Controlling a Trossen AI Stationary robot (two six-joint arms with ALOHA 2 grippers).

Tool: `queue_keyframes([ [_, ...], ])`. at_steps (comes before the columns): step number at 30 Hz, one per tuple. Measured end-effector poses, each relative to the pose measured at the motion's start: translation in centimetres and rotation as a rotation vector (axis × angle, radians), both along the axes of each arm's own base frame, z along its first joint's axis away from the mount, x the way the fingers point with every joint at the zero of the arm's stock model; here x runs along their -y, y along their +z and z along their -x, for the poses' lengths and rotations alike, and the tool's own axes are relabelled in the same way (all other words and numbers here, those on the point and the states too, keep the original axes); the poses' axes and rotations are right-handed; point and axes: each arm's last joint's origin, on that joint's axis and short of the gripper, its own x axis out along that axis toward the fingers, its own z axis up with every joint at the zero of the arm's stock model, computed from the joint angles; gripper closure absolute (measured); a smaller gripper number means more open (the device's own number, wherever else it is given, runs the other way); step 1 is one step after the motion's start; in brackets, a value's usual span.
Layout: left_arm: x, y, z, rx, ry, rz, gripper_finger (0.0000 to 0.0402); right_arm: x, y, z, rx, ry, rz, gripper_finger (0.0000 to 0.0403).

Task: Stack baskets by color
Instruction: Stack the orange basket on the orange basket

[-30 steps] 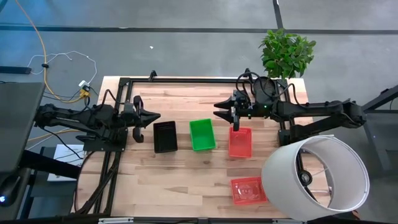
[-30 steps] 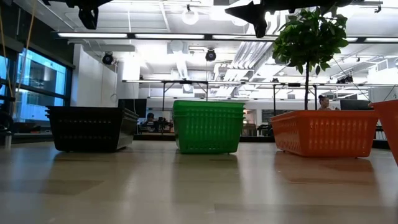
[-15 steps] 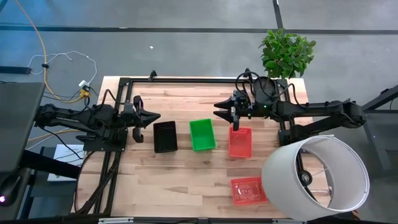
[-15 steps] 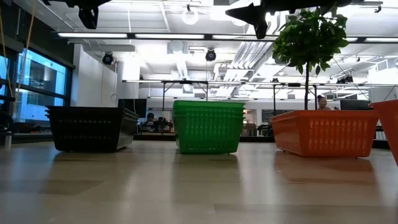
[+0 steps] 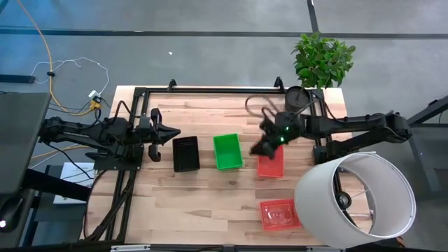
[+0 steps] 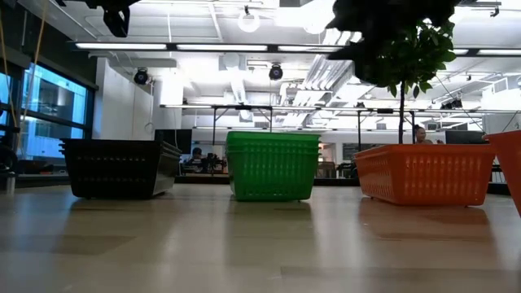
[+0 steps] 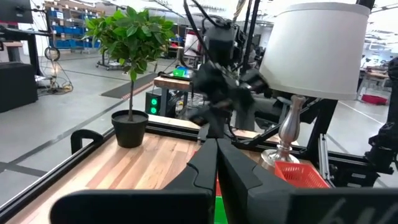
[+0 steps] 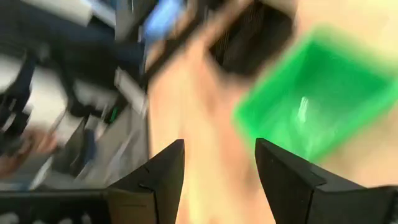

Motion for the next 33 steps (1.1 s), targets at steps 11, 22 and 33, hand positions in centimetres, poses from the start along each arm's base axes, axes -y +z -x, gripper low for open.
queue_keyframes([
  [11,0.0,0.0,0.0,0.001,0.001,0.001,0.0401,-7.0,-3.6,4.1,-0.647,0.076,-0.2,0.0219],
  [22,0.0,0.0,0.0,0.005,0.002,0.018,0.0401,-9.8,-4.4,6.3,-0.858,0.067,-0.188,0.0219],
  [33,0.0,0.0,0.0,0.005,0.002,0.018,0.0401,-11.3,-8.0,4.6,-0.977,0.119,-0.08,0.0219],
])
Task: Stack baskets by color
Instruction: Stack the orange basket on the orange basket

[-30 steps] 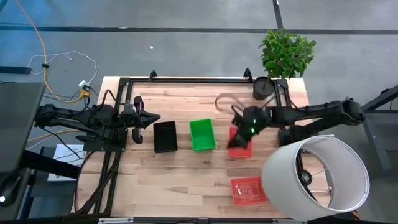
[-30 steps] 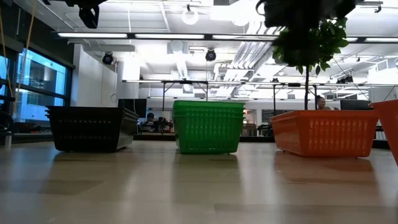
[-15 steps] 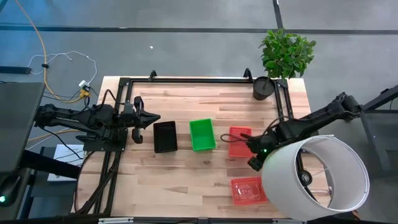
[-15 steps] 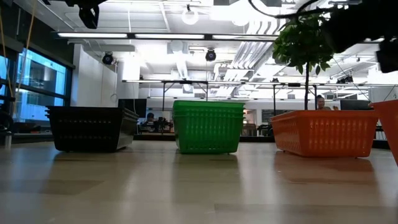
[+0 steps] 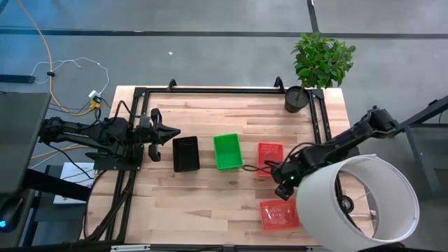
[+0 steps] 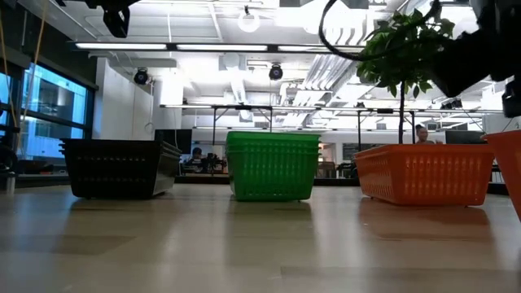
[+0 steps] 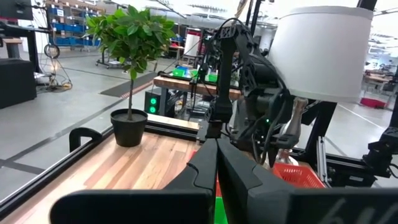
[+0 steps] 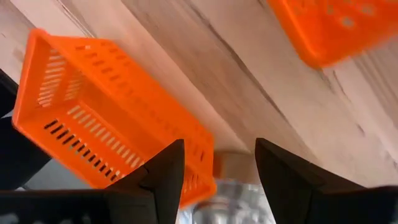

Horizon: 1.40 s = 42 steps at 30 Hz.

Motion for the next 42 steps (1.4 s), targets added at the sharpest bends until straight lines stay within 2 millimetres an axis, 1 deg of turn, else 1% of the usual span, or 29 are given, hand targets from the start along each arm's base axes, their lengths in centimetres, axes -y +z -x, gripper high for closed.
queue_keyframes([
  [2,0.0,0.0,0.0,0.0,0.0,0.0,0.0401,0.0,-0.2,-0.3,0.013,0.009,-0.002,0.0219],
  [8,0.0,0.0,0.0,0.0,0.0,0.0,0.0401,-0.3,0.0,-1.0,0.105,0.092,-0.063,0.0219],
  [17,0.0,0.0,0.0,0.0,0.0,0.0,0.0401,-0.6,-0.2,-1.6,0.181,0.192,-0.08,0.0219],
  [25,0.0,0.0,0.0,0.0,0.0,0.0,0.0402,-0.9,-1.6,-2.4,0.207,0.312,-0.041,0.0219],
  [33,0.0,0.0,0.0,-0.001,0.002,0.0,0.0402,-1.1,-1.6,-2.8,0.297,0.417,-0.035,0.0219],
  [38,0.0,0.0,0.0,-0.002,0.005,-0.007,0.0402,-1.0,-1.6,-2.9,0.346,0.491,0.023,0.0219],
  [42,0.0,0.0,0.0,-0.002,0.005,-0.007,0.0402,-1.1,-1.6,-2.9,0.375,0.545,0.024,0.0219],
])
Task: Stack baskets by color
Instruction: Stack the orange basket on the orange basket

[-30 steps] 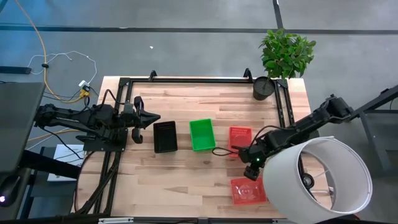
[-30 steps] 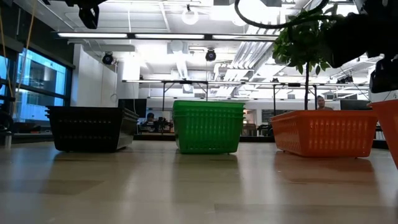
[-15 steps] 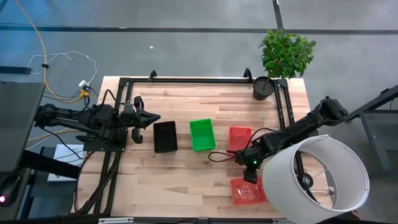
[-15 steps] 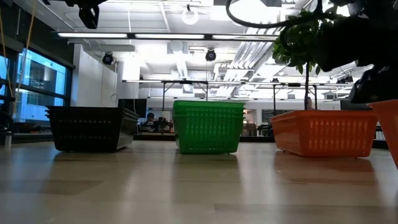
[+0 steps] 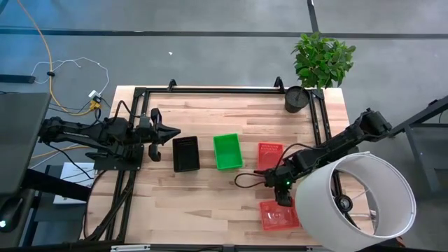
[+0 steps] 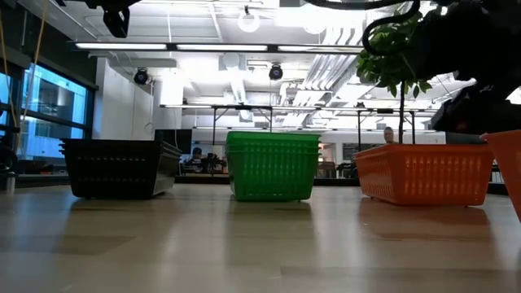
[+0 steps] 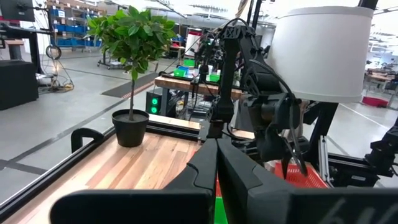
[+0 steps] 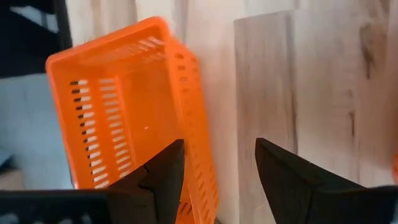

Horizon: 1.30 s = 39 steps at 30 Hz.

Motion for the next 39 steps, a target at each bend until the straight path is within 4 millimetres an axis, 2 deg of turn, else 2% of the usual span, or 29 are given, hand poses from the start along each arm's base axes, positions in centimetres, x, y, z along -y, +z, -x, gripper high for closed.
queue_keyframes([
  [9,0.0,0.0,0.0,0.0,0.0,0.0,0.0402,-0.2,0.0,-0.2,0.042,0.081,-0.02,0.0219],
  [21,0.0,0.0,0.0,-0.002,0.001,-0.003,0.0402,-0.9,-2.2,-0.8,0.002,0.109,0.02,0.0223],
  [26,0.0,0.0,0.0,-0.001,0.004,-0.003,0.0402,-1.0,-2.1,-0.9,0.021,0.109,0.014,0.0272],
  [32,0.0,0.0,0.0,-0.001,0.004,-0.002,0.0402,-1.2,-1.9,-1.3,0.05,0.12,-0.036,0.0389],
  [39,0.0,0.0,0.0,-0.001,0.004,-0.002,0.0402,-0.9,0.4,-3.2,0.153,0.12,-0.059,0.04],
])
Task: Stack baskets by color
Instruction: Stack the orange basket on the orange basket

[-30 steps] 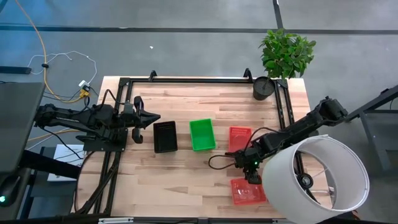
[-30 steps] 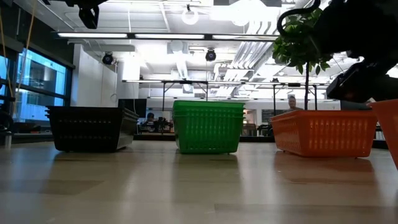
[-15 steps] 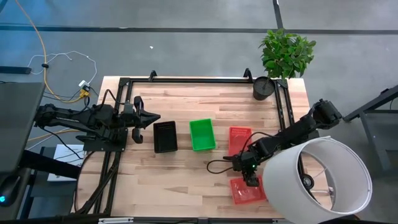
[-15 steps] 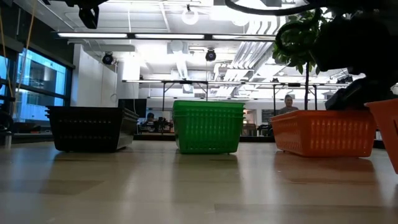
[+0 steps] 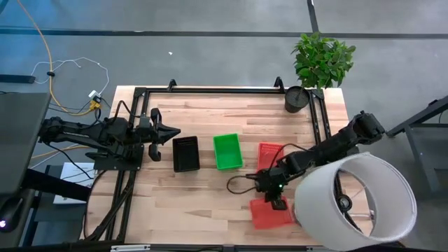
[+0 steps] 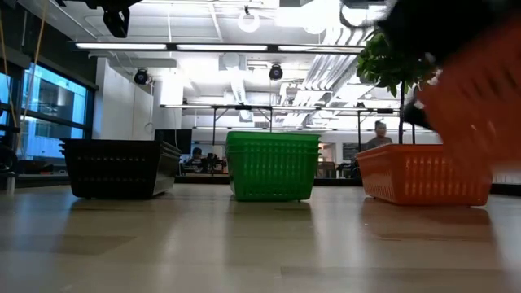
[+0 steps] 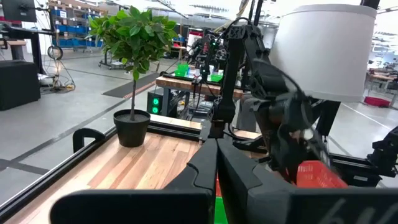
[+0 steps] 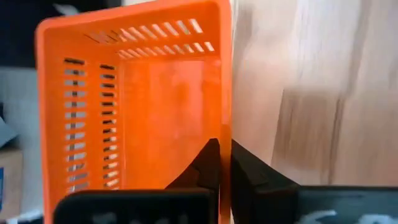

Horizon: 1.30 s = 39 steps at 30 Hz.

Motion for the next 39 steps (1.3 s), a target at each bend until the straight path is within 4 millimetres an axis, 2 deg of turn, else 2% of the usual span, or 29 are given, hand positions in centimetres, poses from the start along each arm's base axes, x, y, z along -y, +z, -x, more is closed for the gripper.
queue_keyframes([
  [9,0.0,0.0,0.0,0.0,0.0,0.0,0.0402,2.2,5.1,-3.9,0.217,-0.006,-0.045,0.0402],
  [13,0.0,0.0,0.0,0.0,0.0,0.0,0.0402,4.6,7.2,-5.5,0.315,-0.094,0.003,0.0402],
  [17,0.0,0.0,0.0,0.0,0.0,0.0,0.0402,7.7,8.6,-5.5,0.363,-0.226,0.043,0.0402],
  [22,0.0,0.0,0.0,0.0,0.0,-0.001,0.0402,11.4,9.4,-2.2,0.377,-0.512,0.105,0.0402],
  [26,0.0,0.0,0.0,-0.001,0.002,-0.006,0.0402,12.6,9.5,1.3,0.385,-0.846,0.076,0.0403],
  [31,-0.3,0.0,0.0,-0.001,0.022,-0.009,0.0402,12.8,9.4,4.7,0.306,-1.255,-0.036,0.0403],
  [39,-0.8,0.0,0.1,-0.001,0.055,-0.009,0.0402,10.7,8.4,8.2,0.12,-1.553,0.023,0.0403],
])
